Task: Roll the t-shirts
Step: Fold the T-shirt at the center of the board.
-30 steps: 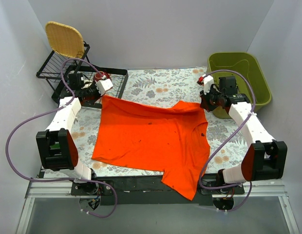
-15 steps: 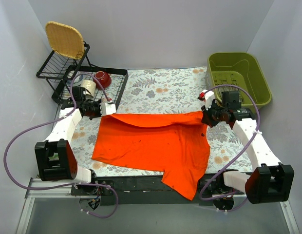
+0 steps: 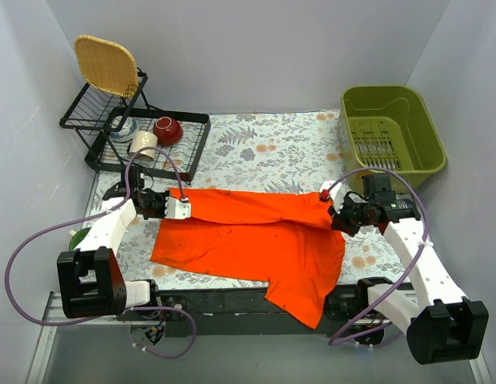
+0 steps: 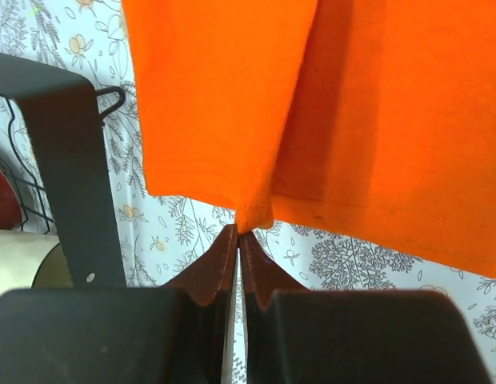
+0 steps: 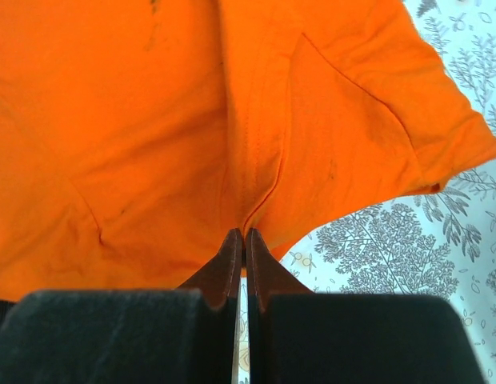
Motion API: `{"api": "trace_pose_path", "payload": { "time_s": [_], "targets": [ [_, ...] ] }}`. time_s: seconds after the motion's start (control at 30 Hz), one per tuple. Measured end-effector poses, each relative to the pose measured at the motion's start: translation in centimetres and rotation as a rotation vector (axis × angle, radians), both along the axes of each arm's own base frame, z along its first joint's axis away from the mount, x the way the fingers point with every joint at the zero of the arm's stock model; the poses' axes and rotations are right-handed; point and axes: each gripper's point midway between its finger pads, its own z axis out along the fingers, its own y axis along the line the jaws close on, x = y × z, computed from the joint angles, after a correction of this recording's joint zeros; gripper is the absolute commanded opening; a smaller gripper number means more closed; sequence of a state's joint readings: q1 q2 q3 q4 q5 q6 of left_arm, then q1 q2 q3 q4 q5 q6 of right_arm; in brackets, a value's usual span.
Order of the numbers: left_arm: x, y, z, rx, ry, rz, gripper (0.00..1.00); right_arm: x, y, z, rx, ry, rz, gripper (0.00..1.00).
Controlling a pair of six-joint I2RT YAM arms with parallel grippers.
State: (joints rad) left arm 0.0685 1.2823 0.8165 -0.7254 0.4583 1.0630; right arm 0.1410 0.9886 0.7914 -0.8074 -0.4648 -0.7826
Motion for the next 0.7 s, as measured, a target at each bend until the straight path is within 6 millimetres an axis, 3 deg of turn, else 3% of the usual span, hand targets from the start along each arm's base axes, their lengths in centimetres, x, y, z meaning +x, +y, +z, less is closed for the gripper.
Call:
{"api": "trace_pose_path", "payload": {
  "time_s": [0.37, 0.7],
  "targets": [
    [-0.1, 1.5, -1.2, 0.127, -0.07, -0.071, 0.0, -3.4, 1.0, -1.8, -0.047, 0.016, 0.277, 0.01],
    [2.9, 1.3, 1.1, 0.152, -0.192, -0.147, 0.0, -3.7, 2.7, -2.6, -0.039, 0.084, 0.37, 0.01]
  ]
}}
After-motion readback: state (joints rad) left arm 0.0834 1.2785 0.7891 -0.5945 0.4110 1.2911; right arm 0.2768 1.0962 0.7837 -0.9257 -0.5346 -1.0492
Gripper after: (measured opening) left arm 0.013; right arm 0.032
